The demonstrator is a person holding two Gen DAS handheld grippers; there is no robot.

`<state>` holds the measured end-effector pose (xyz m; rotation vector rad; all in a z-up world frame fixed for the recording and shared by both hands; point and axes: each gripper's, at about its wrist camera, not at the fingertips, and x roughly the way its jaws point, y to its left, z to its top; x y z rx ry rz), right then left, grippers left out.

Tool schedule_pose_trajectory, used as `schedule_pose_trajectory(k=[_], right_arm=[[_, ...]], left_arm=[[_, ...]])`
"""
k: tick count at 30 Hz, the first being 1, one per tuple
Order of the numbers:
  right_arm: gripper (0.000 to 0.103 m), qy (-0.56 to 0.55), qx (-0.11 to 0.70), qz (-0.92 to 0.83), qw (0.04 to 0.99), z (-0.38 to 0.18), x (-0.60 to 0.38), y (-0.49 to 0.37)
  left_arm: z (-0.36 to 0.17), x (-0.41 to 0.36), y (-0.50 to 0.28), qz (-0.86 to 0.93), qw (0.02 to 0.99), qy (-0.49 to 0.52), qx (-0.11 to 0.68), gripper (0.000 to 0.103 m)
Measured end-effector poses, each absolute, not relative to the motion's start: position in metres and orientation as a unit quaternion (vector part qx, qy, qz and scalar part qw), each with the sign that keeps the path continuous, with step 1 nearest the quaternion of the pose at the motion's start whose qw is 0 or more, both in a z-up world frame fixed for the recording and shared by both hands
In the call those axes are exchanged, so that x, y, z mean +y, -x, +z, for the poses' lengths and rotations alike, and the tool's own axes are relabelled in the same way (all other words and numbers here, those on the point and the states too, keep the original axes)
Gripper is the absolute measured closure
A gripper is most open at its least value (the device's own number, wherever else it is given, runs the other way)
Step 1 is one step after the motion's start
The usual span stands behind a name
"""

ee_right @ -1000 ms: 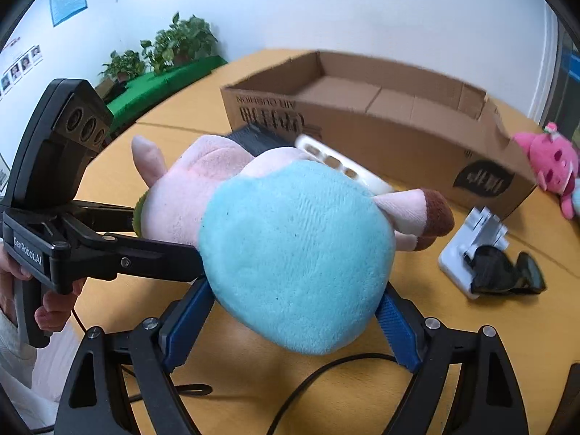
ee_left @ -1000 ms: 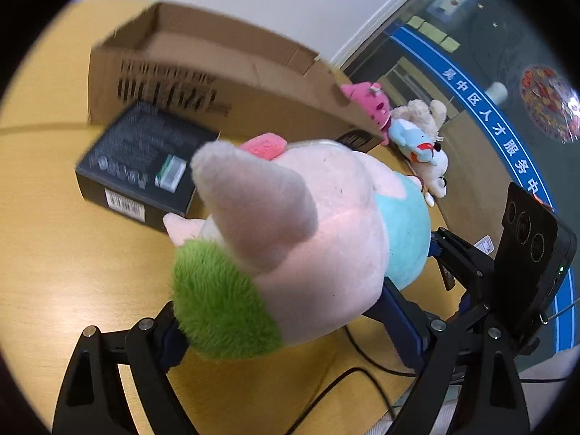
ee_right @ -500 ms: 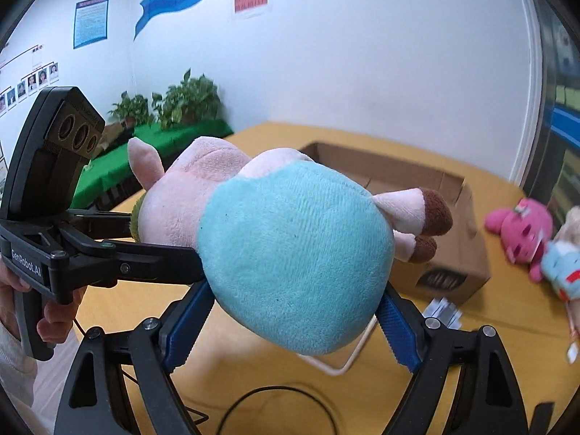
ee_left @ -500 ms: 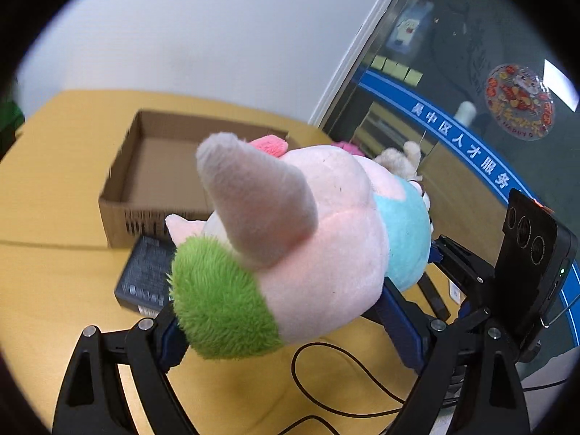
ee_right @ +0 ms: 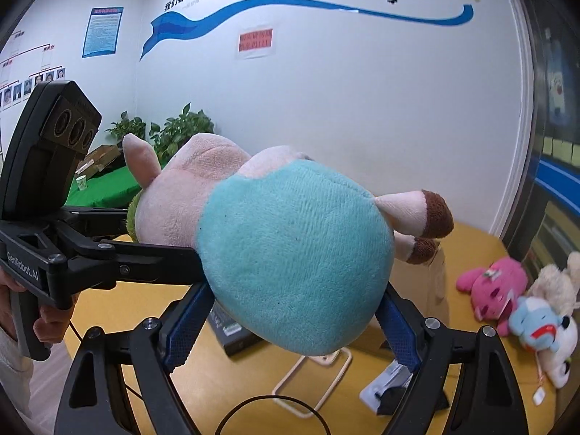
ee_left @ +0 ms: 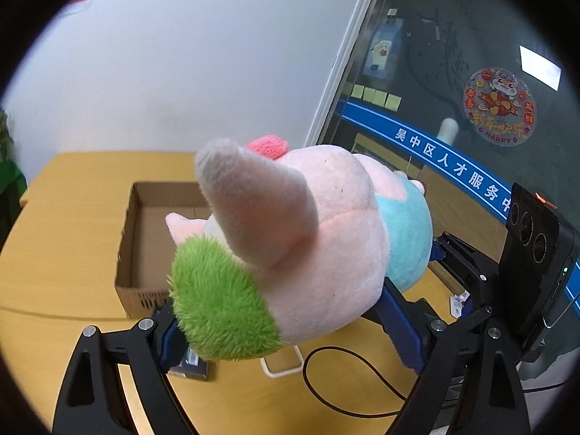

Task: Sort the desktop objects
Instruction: 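Carry the pink-and-blue plush pig in the right gripper over the cardboard box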

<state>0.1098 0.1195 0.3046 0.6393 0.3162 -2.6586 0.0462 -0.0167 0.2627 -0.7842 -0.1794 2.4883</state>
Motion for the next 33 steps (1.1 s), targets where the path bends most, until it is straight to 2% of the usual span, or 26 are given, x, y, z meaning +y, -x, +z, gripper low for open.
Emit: schedule_pose_trajectory(k=[11, 24, 30, 33], right_arm=[[0.017, -0.196, 0.107, -0.956, 0.192, 0.338, 0.114, -0.075], [0.017, -0.162, 0.101, -0.955, 0.228, 0.400, 0.109, 0.070], [0.017, -0.167, 0.118, -0.949, 0.240, 0.403, 0.099, 0.138], [0.017, -0.188, 0.112, -0.943, 0.252, 0.382, 0.096, 0.178]], left_arm=[[0.289, -0.043, -0.002, 0.929, 0.266, 0.255, -0.042, 0.012], [0.351, -0.084, 0.116, 0.942, 0.256, 0.214, -0.023, 0.014], [0.343, -0.102, 0.174, 0.940, 0.247, 0.235, -0.035, 0.014], [0.328, -0.102, 0.211, 0.935, 0.235, 0.263, -0.037, 0.014]])
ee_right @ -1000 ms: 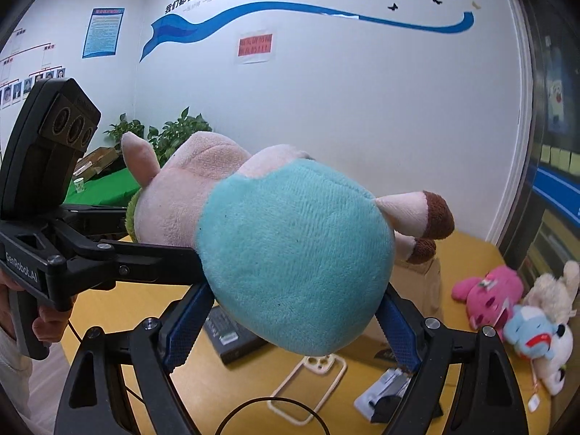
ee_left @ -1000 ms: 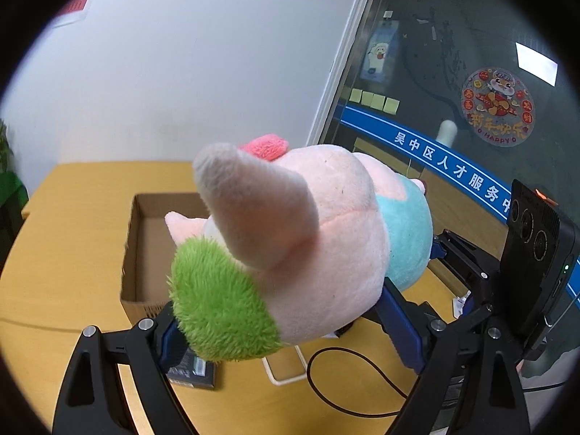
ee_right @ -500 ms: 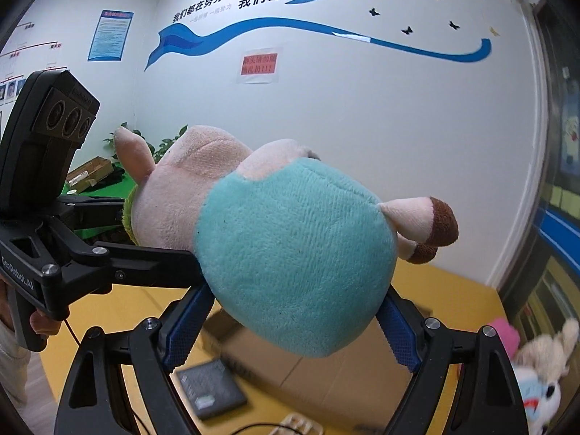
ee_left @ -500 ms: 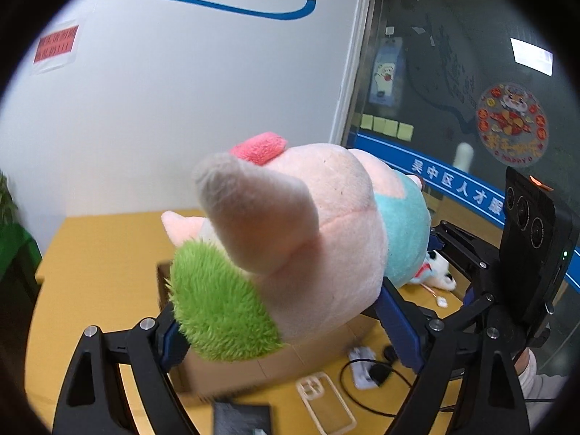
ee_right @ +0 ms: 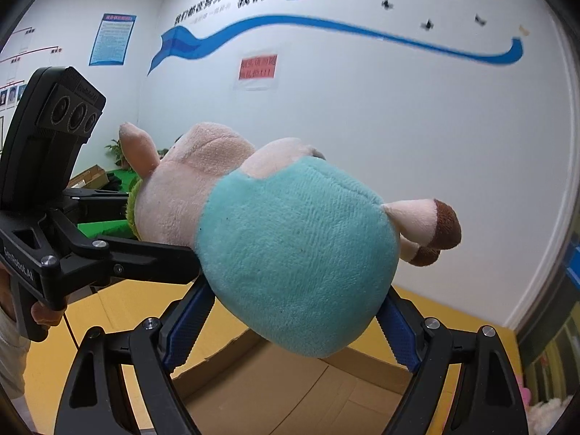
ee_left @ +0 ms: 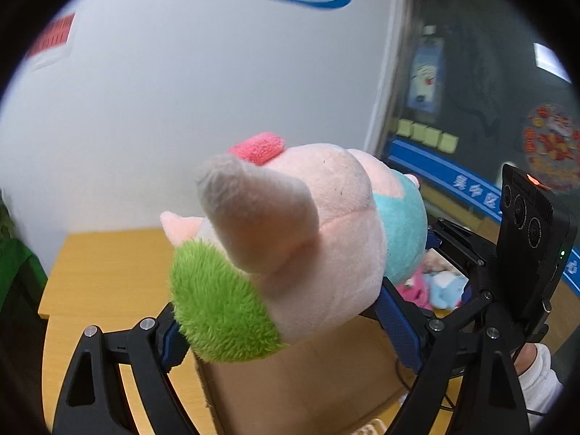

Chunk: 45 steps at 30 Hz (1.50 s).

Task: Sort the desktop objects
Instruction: 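Carry the pink-and-blue plush pig in the right gripper over the cardboard box, then open the right gripper to drop the plush pig into the box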

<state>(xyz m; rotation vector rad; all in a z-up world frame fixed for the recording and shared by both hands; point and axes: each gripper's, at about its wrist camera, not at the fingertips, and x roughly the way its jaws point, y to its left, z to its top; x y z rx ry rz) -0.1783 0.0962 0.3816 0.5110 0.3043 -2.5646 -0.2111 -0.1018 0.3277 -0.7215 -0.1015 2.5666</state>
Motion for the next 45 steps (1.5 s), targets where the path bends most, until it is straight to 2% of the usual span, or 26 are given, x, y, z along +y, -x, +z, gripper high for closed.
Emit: schedule_pose_trajectory(k=[5, 9, 11, 19, 22, 26, 29, 30, 31, 36, 38, 42, 45], right_arm=[[0.017, -0.230, 0.096, -0.929, 0.274, 0.320, 0.093, 0.252], [0.018, -0.269, 0.062, -0.913, 0.299, 0.245, 0.101, 0.308], [0.019, -0.291, 0.044, -0.906, 0.304, 0.205, 0.108, 0.331], [0.020, -0.351, 0.018, -0.886, 0.301, 0.097, 0.133, 0.367], [0.021, -0.362, 0.057, -0.883, 0.292, 0.088, 0.128, 0.371], [0.020, -0.403, 0.043, -0.869, 0.285, 0.059, 0.135, 0.387], [0.020, -0.417, 0.079, -0.863, 0.273, 0.054, 0.133, 0.379], [0.023, -0.426, 0.082, -0.860, 0.269, 0.051, 0.137, 0.364], [0.033, -0.438, 0.081, -0.856, 0.264, 0.048, 0.140, 0.362], [0.035, -0.447, 0.073, -0.851, 0.266, 0.054, 0.161, 0.324], [0.033, -0.453, 0.069, -0.847, 0.270, 0.061, 0.168, 0.313], [0.017, -0.449, 0.081, -0.852, 0.259, 0.083, 0.172, 0.315], [0.013, -0.443, 0.077, -0.858, 0.248, 0.113, 0.176, 0.309]], left_arm=[[0.274, -0.097, 0.270, 0.920, 0.209, 0.327, -0.043, 0.014], [0.208, -0.090, 0.316, 0.900, 0.190, 0.391, -0.043, 0.014], [0.182, -0.076, 0.340, 0.886, 0.186, 0.422, -0.041, 0.017], [0.112, -0.042, 0.385, 0.842, 0.177, 0.508, -0.042, 0.017], [0.100, -0.040, 0.383, 0.836, 0.168, 0.520, -0.052, 0.020], [0.094, -0.027, 0.376, 0.835, 0.159, 0.526, -0.016, 0.020], [0.098, -0.021, 0.368, 0.833, 0.159, 0.529, -0.010, 0.020], [0.103, -0.019, 0.368, 0.835, 0.162, 0.526, -0.016, 0.020], [0.109, -0.019, 0.365, 0.837, 0.162, 0.522, -0.025, 0.020], [0.146, -0.026, 0.336, 0.863, 0.128, 0.488, -0.036, 0.021], [0.154, -0.036, 0.330, 0.871, 0.122, 0.474, -0.038, 0.021], [0.176, -0.056, 0.312, 0.890, 0.094, 0.446, -0.026, 0.021], [0.187, -0.055, 0.295, 0.907, 0.076, 0.413, -0.029, 0.021]])
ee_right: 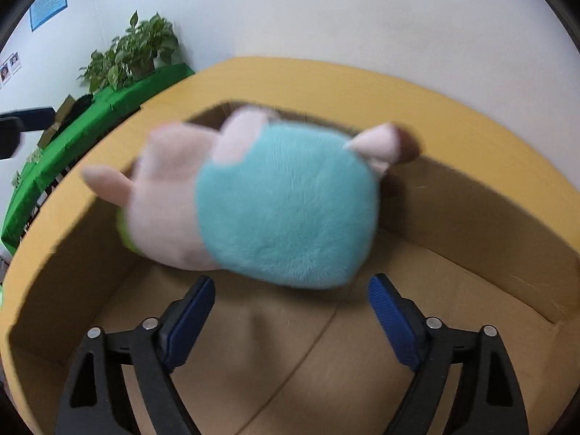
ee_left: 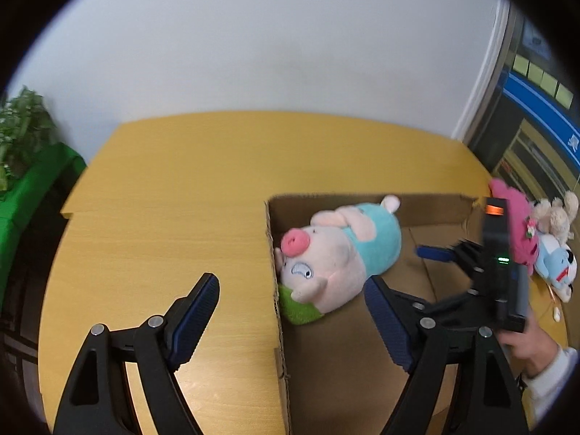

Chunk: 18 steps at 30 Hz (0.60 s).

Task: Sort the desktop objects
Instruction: 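Open the right gripper to drop the plush pig into the box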

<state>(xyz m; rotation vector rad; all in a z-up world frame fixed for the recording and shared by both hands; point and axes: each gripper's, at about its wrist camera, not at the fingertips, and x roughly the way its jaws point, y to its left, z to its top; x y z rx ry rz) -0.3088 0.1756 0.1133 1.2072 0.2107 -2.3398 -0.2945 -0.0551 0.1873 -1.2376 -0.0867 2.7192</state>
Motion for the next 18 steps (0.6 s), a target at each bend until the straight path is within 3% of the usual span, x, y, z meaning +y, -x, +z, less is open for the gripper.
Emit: schedule_pose_trajectory(k=[5, 13, 18], right_arm=[[0.001, -0.400, 0.083, -0.886, 0.220, 0.170, 0.166, 0.266], [0.000, -0.321, 0.077, -0.930, 0.160, 0.253, 0.137, 0.165], [0.000, -0.301, 0.045, -0.943, 0.130, 0.257, 0.147, 0.112]], left_arm=[[0.207, -0.071, 0.246, 0.939, 0.053, 0.338, -0.007, 0.019], [0.235, -0.040, 0.157, 0.965, 0.023, 0.259, 0.033, 0.016], [0.238, -0.026, 0.103, 0.973, 0.028, 0.229, 0.013, 0.015]])
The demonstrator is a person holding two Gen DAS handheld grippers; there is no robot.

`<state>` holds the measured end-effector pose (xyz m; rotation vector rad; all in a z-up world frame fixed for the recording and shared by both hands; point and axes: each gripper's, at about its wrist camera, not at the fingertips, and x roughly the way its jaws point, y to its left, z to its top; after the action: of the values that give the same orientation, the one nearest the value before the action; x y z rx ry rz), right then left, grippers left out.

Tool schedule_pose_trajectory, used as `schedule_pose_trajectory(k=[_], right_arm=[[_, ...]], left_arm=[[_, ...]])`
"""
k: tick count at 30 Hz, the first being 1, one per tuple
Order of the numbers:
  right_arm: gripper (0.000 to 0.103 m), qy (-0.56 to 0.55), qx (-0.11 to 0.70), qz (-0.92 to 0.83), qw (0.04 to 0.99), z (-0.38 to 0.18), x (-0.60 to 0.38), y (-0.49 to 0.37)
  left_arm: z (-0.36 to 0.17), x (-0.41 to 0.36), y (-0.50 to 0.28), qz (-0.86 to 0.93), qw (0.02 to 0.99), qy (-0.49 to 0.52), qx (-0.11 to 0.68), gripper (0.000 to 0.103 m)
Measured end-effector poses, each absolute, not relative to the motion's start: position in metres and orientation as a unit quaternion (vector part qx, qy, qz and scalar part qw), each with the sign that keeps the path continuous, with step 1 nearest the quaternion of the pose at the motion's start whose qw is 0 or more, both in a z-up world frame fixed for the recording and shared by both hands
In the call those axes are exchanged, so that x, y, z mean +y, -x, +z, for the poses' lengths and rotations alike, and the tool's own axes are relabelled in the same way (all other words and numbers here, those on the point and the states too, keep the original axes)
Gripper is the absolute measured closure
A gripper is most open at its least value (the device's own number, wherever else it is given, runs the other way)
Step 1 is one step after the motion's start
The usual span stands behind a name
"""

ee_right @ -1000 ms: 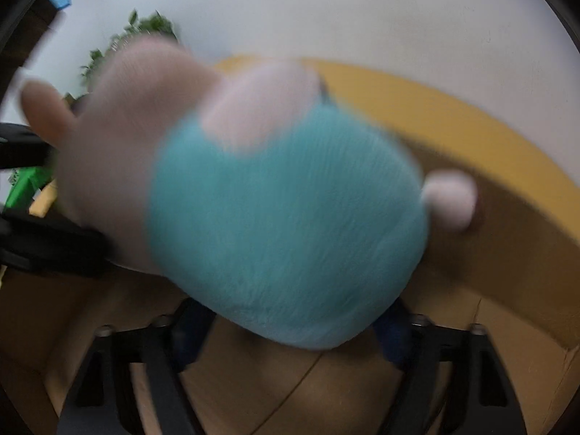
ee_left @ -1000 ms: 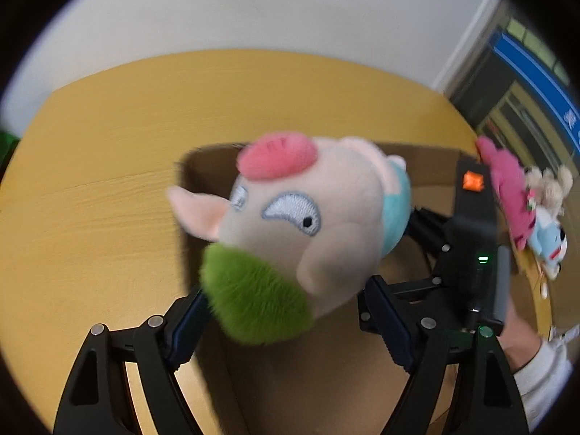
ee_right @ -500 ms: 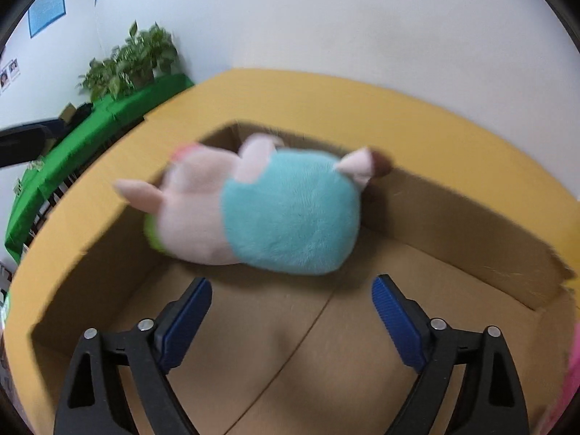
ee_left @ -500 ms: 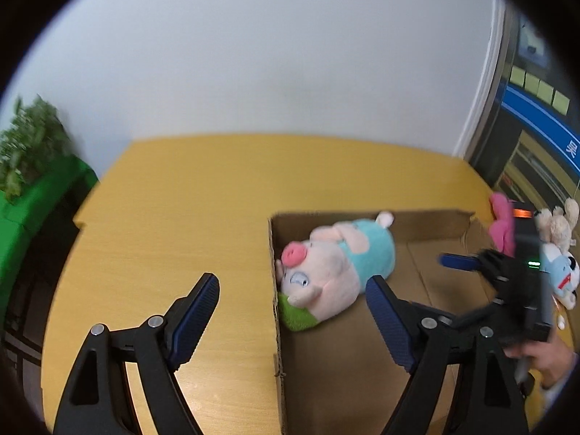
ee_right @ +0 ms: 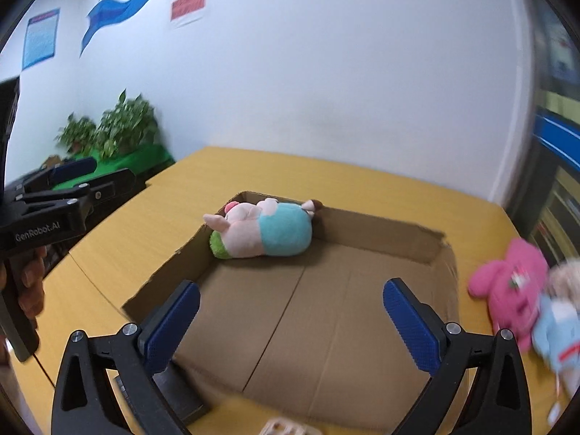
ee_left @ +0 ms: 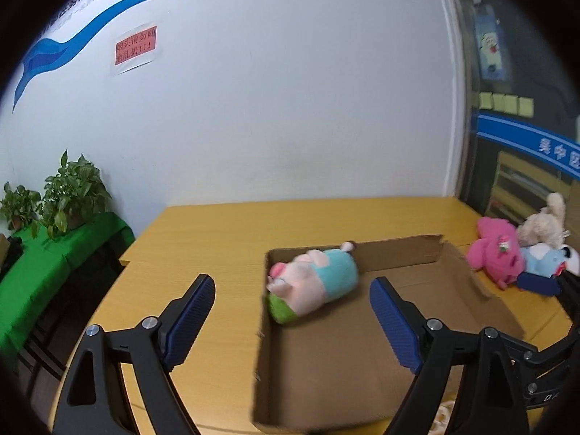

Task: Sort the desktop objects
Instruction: 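Open the right gripper to drop the plush pig into the box, then move the left gripper down to the black UGREEN box on the table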

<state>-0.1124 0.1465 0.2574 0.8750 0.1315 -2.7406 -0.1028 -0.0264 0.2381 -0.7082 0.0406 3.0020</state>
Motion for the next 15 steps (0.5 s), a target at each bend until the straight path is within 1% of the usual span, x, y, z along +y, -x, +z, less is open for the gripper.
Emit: schedule_pose_trajectory(k=[6, 15], right_arm=[[0.000, -0.291, 0.046, -0.950, 0.102, 0.246, 0.157, 0.063], [0.000, -0.289, 0.040, -0.952, 0.096, 0.228, 0.173, 0.036]], left_arm=[[0.226, -0.011, 0.065, 0.974, 0.038, 0.221, -0.012, 0.015], [0.207, 0.014, 0.037, 0.972, 0.037, 0.234, 0.000, 0.015]])
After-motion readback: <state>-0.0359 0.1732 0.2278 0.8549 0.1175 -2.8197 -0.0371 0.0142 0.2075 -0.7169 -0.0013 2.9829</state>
